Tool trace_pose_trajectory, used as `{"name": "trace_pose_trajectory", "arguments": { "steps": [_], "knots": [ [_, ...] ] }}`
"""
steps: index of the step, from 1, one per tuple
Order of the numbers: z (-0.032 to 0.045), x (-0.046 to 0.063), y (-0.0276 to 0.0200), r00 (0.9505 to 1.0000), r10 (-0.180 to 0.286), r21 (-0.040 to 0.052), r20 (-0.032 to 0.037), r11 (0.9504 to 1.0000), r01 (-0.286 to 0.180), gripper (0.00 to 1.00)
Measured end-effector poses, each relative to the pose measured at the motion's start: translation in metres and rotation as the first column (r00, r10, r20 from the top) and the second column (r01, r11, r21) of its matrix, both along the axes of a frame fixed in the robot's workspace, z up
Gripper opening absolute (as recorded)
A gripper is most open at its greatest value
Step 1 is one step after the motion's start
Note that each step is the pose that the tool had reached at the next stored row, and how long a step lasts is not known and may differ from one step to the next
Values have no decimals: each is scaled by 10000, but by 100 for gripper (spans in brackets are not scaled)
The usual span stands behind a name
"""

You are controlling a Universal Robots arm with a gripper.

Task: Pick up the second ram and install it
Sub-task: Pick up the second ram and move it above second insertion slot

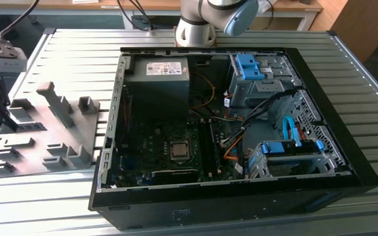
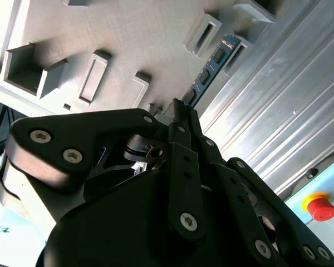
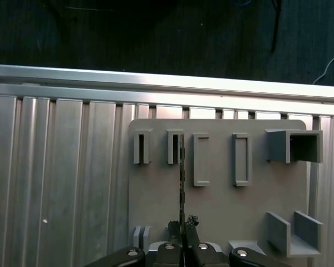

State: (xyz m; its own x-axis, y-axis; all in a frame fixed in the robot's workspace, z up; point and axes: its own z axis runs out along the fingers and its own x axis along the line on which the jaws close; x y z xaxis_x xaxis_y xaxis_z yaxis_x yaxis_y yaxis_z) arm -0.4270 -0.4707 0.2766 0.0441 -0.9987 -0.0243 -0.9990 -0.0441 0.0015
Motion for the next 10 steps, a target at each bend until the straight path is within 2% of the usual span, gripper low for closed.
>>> {"name": "trace_pose_trajectory", "arguments": {
  "steps": [10],
  "knots": [
    [160, 0, 0, 10000, 0, 0, 1, 10000, 0, 14]
  ]
}}
